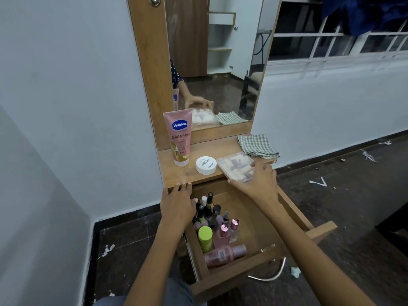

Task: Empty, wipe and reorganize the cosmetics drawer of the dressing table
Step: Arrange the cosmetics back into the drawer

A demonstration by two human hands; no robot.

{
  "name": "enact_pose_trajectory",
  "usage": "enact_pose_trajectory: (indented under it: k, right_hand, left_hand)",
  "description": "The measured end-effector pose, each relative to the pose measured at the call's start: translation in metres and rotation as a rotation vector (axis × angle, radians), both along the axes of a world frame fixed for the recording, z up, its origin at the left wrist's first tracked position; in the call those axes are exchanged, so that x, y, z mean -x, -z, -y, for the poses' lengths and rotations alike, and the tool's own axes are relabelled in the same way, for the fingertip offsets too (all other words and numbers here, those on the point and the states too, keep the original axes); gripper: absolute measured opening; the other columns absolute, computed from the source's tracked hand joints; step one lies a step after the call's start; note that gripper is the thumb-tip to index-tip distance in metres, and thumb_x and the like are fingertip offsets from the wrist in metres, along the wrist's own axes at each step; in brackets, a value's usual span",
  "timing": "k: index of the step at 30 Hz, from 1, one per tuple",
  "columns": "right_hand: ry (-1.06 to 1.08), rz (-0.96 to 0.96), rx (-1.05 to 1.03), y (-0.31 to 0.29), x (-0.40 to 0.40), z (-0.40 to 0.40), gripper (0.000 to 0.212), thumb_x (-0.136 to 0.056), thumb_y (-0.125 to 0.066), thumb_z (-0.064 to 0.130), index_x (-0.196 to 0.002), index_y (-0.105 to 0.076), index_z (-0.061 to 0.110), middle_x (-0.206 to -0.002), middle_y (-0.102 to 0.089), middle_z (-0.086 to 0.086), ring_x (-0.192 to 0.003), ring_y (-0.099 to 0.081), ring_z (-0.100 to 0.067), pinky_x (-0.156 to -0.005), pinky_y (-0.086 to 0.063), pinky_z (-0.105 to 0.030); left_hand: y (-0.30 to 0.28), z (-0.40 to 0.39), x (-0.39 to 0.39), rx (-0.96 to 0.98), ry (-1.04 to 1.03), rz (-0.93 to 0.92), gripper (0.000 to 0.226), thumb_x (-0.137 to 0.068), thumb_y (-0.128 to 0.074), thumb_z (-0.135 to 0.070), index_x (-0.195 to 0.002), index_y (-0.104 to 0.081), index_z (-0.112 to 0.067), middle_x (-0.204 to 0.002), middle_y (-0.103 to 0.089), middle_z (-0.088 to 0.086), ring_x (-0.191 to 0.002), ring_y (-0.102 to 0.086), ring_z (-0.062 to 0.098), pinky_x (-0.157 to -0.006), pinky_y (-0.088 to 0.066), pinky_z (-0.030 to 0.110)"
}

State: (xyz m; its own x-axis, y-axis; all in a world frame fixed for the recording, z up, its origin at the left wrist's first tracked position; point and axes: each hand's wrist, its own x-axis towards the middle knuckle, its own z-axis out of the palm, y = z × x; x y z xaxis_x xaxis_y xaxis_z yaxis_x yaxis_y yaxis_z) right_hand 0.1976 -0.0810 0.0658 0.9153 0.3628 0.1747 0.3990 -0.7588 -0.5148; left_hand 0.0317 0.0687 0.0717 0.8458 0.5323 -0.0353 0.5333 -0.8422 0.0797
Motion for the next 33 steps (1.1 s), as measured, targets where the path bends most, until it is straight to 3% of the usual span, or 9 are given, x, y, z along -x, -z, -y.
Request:
enact_pose_trajectory:
  k: [5, 8, 12, 17, 20, 23, 26, 29, 33]
  right_hand:
    - [-0.012, -0.015, 0.014, -0.011, 0.019, 0.057, 0.072, -0.058, -0.074, 0.065, -0.107, -0.05, 0.019, -0.113, -0.052, -0.011, -0.107, -0.048, -0.029, -0.081, -0.037, -0.033]
    - [-0.013, -0.094, 0.049, -0.009, 0.026, 0.073, 0.065, -0.06, -0.072, 0.064, -0.105, -0.05, 0.022, -0.11, -0.052, -0.009, -0.105, -0.052, -0.027, -0.084, -0.043, -0.036]
    - [-0.041, -0.224, 0.178, 0.018, 0.02, 0.063, 0.077, -0.048, -0.06, 0.079, -0.098, -0.048, 0.022, -0.102, -0.054, -0.004, -0.101, -0.054, -0.026, -0.082, -0.05, -0.038]
    - [0.031, -0.292, 0.288, 0.046, 0.006, 0.04, 0.094, -0.06, -0.077, 0.062, -0.129, -0.036, 0.012, -0.13, -0.038, -0.017, -0.12, -0.043, -0.037, -0.094, -0.043, -0.042]
    - [0.045, -0.316, 0.407, 0.056, 0.004, 0.031, 0.095, -0.063, -0.08, 0.053, -0.133, -0.03, 0.013, -0.133, -0.034, -0.016, -0.121, -0.041, -0.038, -0.097, -0.044, -0.045]
    - [-0.159, -0.249, 0.514, 0.069, 0.003, 0.025, 0.082, -0.07, -0.076, 0.047, -0.136, -0.034, 0.022, -0.139, -0.034, -0.016, -0.123, -0.043, -0.036, -0.1, -0.044, -0.046]
    - [-0.373, -0.179, 0.647, 0.077, 0.001, 0.023, 0.078, -0.083, -0.067, 0.026, -0.148, -0.024, 0.028, -0.156, -0.016, -0.016, -0.139, -0.026, -0.037, -0.111, -0.032, -0.045]
    - [-0.396, -0.191, 0.678, 0.082, -0.004, 0.021, 0.078, -0.087, -0.059, 0.012, -0.15, -0.017, 0.033, -0.159, -0.006, -0.013, -0.143, -0.017, -0.038, -0.114, -0.027, -0.045]
    - [-0.334, -0.189, 0.637, 0.082, -0.013, 0.015, 0.074, -0.088, -0.057, 0.012, -0.15, -0.02, 0.031, -0.157, -0.011, -0.017, -0.14, -0.021, -0.04, -0.112, -0.03, -0.048]
  left_hand:
    - [0.001, 0.0, 0.0, -0.006, 0.003, 0.0, 0.053, -0.101, -0.032, -0.037, -0.15, -0.02, -0.019, -0.156, -0.023, 0.002, -0.144, -0.018, 0.017, -0.115, -0.014, 0.039]
    - [0.001, 0.0, -0.001, -0.001, 0.002, -0.009, 0.053, -0.101, -0.031, -0.038, -0.15, -0.021, -0.019, -0.156, -0.023, 0.002, -0.144, -0.018, 0.018, -0.115, -0.014, 0.04]
    - [0.001, 0.002, 0.0, -0.003, 0.001, -0.028, 0.054, -0.101, -0.031, -0.039, -0.15, -0.019, -0.019, -0.157, -0.021, 0.002, -0.145, -0.017, 0.018, -0.115, -0.014, 0.041]
    - [-0.003, 0.0, -0.001, 0.013, 0.009, -0.045, 0.055, -0.101, -0.031, -0.039, -0.151, -0.018, -0.019, -0.158, -0.018, 0.002, -0.145, -0.015, 0.019, -0.115, -0.012, 0.042]
    - [-0.002, 0.0, 0.0, 0.013, 0.013, -0.05, 0.056, -0.101, -0.031, -0.04, -0.151, -0.018, -0.019, -0.158, -0.018, 0.002, -0.145, -0.015, 0.018, -0.116, -0.012, 0.042]
    - [-0.003, -0.001, 0.0, 0.02, 0.011, -0.043, 0.056, -0.101, -0.031, -0.04, -0.151, -0.018, -0.019, -0.158, -0.017, 0.002, -0.145, -0.014, 0.018, -0.115, -0.012, 0.041]
    - [-0.001, -0.001, 0.0, 0.018, 0.014, -0.042, 0.056, -0.101, -0.031, -0.041, -0.151, -0.018, -0.019, -0.158, -0.018, 0.002, -0.145, -0.014, 0.018, -0.115, -0.011, 0.042]
    - [-0.001, -0.001, 0.0, -0.002, 0.013, -0.048, 0.057, -0.101, -0.031, -0.042, -0.151, -0.017, -0.019, -0.158, -0.018, 0.001, -0.145, -0.014, 0.018, -0.115, -0.011, 0.042]
    - [-0.002, 0.0, -0.001, -0.001, 0.006, -0.049, 0.057, -0.1, -0.032, -0.042, -0.151, -0.017, -0.019, -0.157, -0.019, 0.001, -0.145, -0.014, 0.018, -0.116, -0.01, 0.042]
